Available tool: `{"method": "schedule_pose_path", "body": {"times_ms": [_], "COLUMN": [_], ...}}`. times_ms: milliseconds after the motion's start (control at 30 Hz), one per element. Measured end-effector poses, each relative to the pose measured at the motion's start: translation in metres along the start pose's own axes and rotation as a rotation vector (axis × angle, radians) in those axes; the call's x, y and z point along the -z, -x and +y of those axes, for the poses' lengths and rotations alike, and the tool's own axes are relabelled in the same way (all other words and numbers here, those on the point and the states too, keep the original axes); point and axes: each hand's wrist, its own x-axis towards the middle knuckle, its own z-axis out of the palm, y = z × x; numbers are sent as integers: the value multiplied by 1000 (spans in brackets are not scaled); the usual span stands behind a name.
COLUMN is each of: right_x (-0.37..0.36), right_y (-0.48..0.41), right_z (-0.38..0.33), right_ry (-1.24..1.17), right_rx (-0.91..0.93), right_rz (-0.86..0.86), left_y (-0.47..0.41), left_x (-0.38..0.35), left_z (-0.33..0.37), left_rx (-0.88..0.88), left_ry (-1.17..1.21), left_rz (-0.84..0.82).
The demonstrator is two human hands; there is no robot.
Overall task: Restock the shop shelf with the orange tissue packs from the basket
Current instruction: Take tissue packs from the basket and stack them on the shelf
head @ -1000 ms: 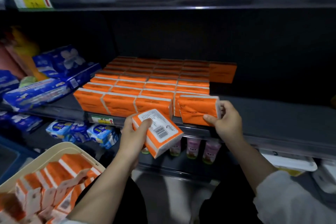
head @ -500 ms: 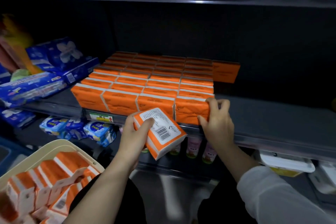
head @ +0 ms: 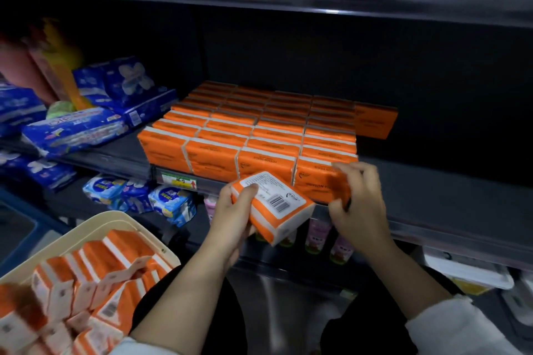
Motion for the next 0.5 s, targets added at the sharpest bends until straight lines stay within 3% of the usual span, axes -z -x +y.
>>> {"method": "schedule_pose_path", "body": {"times_ms": [133, 267, 367, 500], "right_x": [-8, -20, -18, -7], "right_y": [15, 13, 8, -1], "right_z": [-7, -3, -2, -6], "right_ry": [57, 7, -252, -853], "right_rx": [264, 276, 94, -386], "right_rz": [-251, -354, -327, -457], "left_y": [3, 9, 10, 9], "left_x": [-1, -3, -3, 2], "left_z": [4, 6, 3, 3], "left_rx": [3, 40, 80, -156], "left_ry": [49, 1, -175, -374], "left_rz": [-18, -62, -24, 44]}}
